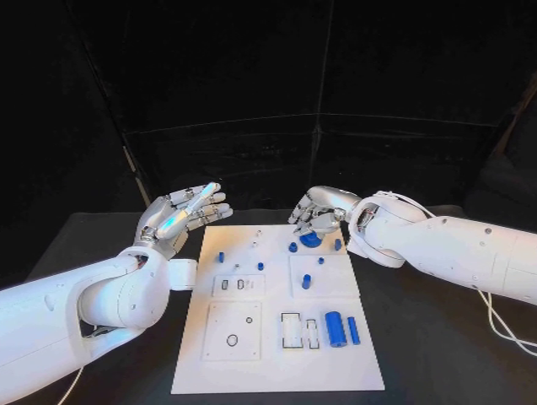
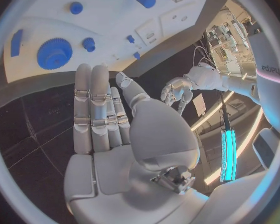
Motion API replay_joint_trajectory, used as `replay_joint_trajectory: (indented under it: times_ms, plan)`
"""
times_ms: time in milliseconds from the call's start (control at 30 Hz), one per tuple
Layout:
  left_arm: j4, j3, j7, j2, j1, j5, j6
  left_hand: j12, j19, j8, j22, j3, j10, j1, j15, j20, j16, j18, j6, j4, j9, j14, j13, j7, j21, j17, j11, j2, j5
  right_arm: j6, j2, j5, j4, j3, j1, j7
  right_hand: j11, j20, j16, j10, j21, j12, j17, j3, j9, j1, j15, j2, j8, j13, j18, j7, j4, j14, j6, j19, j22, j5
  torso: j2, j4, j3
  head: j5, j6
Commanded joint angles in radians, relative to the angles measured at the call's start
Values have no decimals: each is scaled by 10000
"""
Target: Assemble the parts on the task board
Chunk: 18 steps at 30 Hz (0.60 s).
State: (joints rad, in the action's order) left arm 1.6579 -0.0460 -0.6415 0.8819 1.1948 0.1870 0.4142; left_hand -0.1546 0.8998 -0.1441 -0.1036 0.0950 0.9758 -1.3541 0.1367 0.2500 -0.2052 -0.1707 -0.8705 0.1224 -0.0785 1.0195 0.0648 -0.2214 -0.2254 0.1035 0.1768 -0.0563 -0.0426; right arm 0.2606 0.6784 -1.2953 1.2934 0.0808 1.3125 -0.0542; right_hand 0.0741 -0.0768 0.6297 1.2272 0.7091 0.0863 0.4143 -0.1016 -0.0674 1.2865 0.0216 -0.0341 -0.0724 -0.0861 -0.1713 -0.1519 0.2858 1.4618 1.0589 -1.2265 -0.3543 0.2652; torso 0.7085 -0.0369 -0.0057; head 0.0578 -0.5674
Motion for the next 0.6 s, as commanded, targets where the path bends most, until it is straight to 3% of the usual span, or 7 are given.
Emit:
replay_joint_trajectory:
  times_ms: [33,100,167,600]
  plan:
    - [167,5,-123,-22,21,15,-317,49,70,51,15,55,20,-72,27,1,55,-125,-41,-36,17,75,-14,-75,71,-19,36,-30,-35,-860,-74,-1839,3,-10,40,1026,24,-9,1674,-126,614,-81,1618,-214,-4,-92,-60,197,63,35,-93,-25,12,404,-46,-109,-385,-139,218,-38,-34,16,-8]
    - [243,5,-114,-30,21,15,-334,65,87,61,21,62,18,-74,29,0,66,-124,-41,-42,24,78,-15,-76,78,-24,39,-33,-35,-990,-106,-2066,11,-10,43,1176,29,-35,2607,-156,998,-99,2601,-356,-4,-136,-57,193,66,50,-69,-2,9,493,-79,-90,-718,-155,273,-51,-39,12,-18]
    - [294,4,-106,-47,21,15,-355,79,99,69,27,67,17,-79,31,0,80,-122,-43,-49,28,75,-15,-75,85,-29,40,-37,-35,-1110,-146,-2264,10,-10,44,1306,41,-64,3553,-247,1835,-140,3615,-439,-2,-267,-86,251,73,81,55,-8,-22,548,-138,-289,-1713,-248,328,-51,-37,9,-36]
    - [333,5,-14,-73,23,15,-441,115,121,91,46,81,17,-90,38,1,116,-117,-47,-66,41,67,-15,-79,111,-44,44,-48,-35,-1357,-304,-2658,13,-10,44,1670,176,-211,5491,-800,3685,-87,5608,-613,-6,-438,-208,408,69,104,273,-71,-95,455,-505,-460,-3802,-463,467,-64,-34,44,-83]
